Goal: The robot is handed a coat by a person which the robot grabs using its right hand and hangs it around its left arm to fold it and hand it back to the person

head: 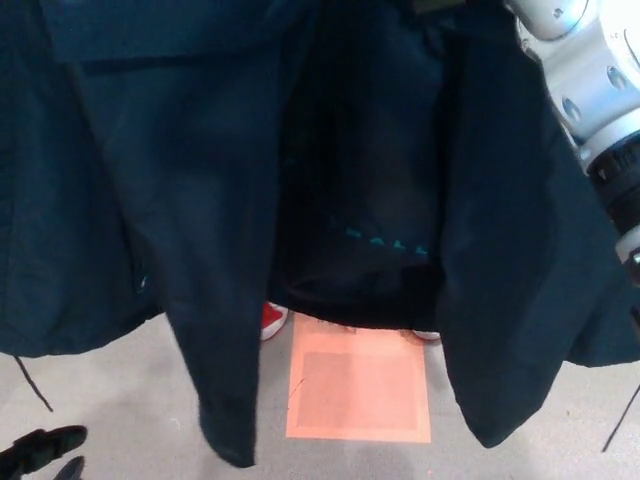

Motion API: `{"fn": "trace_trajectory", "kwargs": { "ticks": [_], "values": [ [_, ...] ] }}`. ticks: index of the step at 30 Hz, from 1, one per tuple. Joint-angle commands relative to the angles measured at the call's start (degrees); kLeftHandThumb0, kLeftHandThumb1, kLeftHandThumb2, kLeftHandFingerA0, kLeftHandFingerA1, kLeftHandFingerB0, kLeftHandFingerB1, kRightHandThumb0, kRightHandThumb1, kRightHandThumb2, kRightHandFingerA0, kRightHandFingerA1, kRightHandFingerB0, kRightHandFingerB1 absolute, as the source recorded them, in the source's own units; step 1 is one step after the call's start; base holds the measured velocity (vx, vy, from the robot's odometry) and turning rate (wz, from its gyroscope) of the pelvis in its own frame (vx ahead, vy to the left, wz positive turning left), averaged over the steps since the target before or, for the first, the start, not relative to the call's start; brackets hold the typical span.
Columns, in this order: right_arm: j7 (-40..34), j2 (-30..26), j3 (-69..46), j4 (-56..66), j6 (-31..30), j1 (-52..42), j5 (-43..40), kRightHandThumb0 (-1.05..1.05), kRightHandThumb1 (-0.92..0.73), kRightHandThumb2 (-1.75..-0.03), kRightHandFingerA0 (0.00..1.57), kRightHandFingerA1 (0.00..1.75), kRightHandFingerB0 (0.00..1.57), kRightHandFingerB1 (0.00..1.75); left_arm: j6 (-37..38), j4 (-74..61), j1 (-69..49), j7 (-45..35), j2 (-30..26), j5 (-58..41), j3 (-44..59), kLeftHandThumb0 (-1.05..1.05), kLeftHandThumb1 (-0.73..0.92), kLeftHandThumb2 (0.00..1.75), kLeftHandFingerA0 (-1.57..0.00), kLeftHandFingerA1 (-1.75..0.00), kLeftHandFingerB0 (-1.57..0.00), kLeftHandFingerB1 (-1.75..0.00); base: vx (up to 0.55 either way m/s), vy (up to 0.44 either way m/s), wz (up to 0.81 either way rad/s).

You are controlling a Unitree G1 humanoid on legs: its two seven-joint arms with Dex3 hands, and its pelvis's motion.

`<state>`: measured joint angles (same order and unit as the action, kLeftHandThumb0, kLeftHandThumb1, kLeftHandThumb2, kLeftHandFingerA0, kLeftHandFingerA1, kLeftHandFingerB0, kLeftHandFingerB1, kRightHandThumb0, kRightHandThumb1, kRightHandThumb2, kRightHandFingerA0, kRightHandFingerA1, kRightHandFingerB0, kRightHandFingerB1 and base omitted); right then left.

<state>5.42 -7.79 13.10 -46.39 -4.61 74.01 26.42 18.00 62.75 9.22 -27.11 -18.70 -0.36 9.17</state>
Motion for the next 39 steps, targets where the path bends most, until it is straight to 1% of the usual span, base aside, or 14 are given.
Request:
{"fn": "trace_trajectory", "kwargs": {
  "ticks": [1, 10, 17, 18, 22, 23, 28, 29, 30, 34, 36, 37, 38, 39],
  "values": [
    [-19.72, 4.61, -10.38, -8.02, 1.05, 12.91, -6.82, -0.44, -0.85, -0.67, 1.28, 0.78, 1.06, 1.07, 2.04, -12.46, -5.64, -14.28, 2.11, -10.17, 2.23, -0.73, 0.85, 0.66, -0.28, -0.35, -0.23, -0.33, 0.00, 0.000, 0.00],
    [-18.45, 4.77, -10.79, -12.66, 3.10, 18.39, -5.28, -0.44, -0.83, -0.68, 1.28, 0.75, 1.15, 0.99, -4.47, -40.80, -14.69, -20.56, 1.45, -14.13, -3.92, -0.72, 0.86, 0.66, -0.31, -0.35, -0.29, -0.33, 0.00, 0.000, 0.00],
    [-18.59, 5.52, -9.49, -15.92, 4.85, 21.42, -4.33, -0.45, -0.84, -0.67, 1.31, 0.75, 1.12, 0.94, -9.25, -53.35, -15.50, -22.48, -0.90, -13.40, -9.55, -0.70, 0.88, 0.67, -0.24, -0.34, -0.23, -0.32, 0.00, 0.000, 0.00],
    [-18.36, 5.81, -8.79, -16.26, 4.53, 22.19, -3.78, -0.43, -0.83, -0.68, 1.26, 0.67, 1.13, 0.83, -11.38, -55.51, -15.46, -22.87, -1.14, -13.96, -10.47, -0.69, 0.88, 0.66, -0.23, -0.34, -0.21, -0.32, 0.00, 0.000, 0.00],
    [-18.78, 6.37, -7.77, -17.35, 4.72, 23.70, -3.02, -0.43, -0.83, -0.68, 1.26, 0.67, 1.13, 0.80, -14.78, -58.54, -15.04, -23.67, -1.65, -14.70, -12.42, -0.69, 0.89, 0.67, -0.20, -0.34, -0.18, -0.31, 0.00, 0.000, 0.00],
    [-18.71, 6.59, -7.56, -17.92, 4.93, 24.42, -2.97, -0.44, -0.84, -0.66, 1.23, 0.64, 1.11, 0.77, -15.64, -59.57, -14.54, -23.71, -1.85, -14.62, -13.30, -0.35, 0.57, 1.11, -0.01, -0.48, -0.01, -0.47, 0.00, 0.000, 0.00],
    [-18.33, 7.63, -6.69, -20.23, 6.04, 26.81, -2.92, -0.42, -0.83, -0.66, 1.25, 0.65, 1.09, 0.80, -15.93, -61.22, -11.90, -23.21, -1.80, -12.89, -16.72, -0.36, 0.56, 1.12, 0.00, -0.48, 0.00, -0.48, 0.00, 0.000, 0.00],
    [-18.00, 8.15, -6.62, -21.02, 6.37, 27.73, -3.13, -0.42, -0.84, -0.65, 1.19, 0.98, 1.02, 1.02, -16.66, -61.54, -10.59, -22.89, -1.14, -12.95, -17.62, -0.35, 0.58, 1.13, 0.00, -0.48, 0.00, -0.48, 0.00, 0.000, 0.00],
    [-18.03, 8.51, -6.39, -21.57, 6.59, 28.27, -3.07, -0.42, -0.84, -0.65, 1.22, 0.78, 1.07, 0.83, -16.61, -61.93, -9.87, -22.75, -1.02, -12.57, -18.31, -0.34, 0.61, 1.14, 0.00, -0.48, 0.00, -0.48, 0.00, 0.000, 0.00],
    [-18.31, 9.69, -6.08, -22.78, 6.91, 29.90, -3.24, -0.45, -0.83, -0.65, 1.24, 0.73, 1.04, 0.74, -18.43, -62.29, -6.83, -21.05, -0.27, -10.35, -21.31, -0.36, 0.57, 1.13, 0.00, -0.48, 0.00, -0.48, 0.00, 0.000, 0.00],
    [-18.03, 10.18, -6.46, -23.08, 7.54, 30.52, -3.82, -0.43, -0.83, -0.65, 1.24, 0.75, 0.88, 0.57, -18.36, -62.01, -5.48, -20.70, 0.25, -9.53, -22.58, -0.36, 0.58, 1.13, 0.00, -0.48, 0.00, -0.48, 0.00, 0.000, 0.00],
    [-18.05, 10.28, -6.46, -23.23, 7.96, 30.67, -3.85, -0.43, -0.83, -0.65, 1.24, 0.75, 0.88, 0.57, -18.55, -61.90, -4.97, -20.65, 0.36, -9.46, -22.99, -0.36, 0.58, 1.13, 0.00, -0.48, 0.00, -0.48, 0.00, 0.000, 0.00],
    [-17.80, 10.84, -6.74, -23.35, 8.36, 31.06, -4.28, -0.42, -0.83, -0.65, 1.23, 0.73, 0.97, 0.68, -18.65, -60.84, -3.33, -21.05, 1.04, -8.97, -24.38, -0.77, 0.74, 1.07, -0.11, -0.47, -0.02, -0.41, 0.00, 0.000, 0.00],
    [-17.66, 11.13, -6.59, -23.46, 8.17, 31.34, -4.19, -0.42, -0.84, -0.66, 1.25, 0.75, 1.05, 0.82, -18.80, -60.34, -2.53, -21.08, 1.68, -8.95, -25.14, -0.76, 0.74, 1.06, -0.10, -0.47, -0.02, -0.42, 0.00, 0.000, 0.00]
  ]
}}
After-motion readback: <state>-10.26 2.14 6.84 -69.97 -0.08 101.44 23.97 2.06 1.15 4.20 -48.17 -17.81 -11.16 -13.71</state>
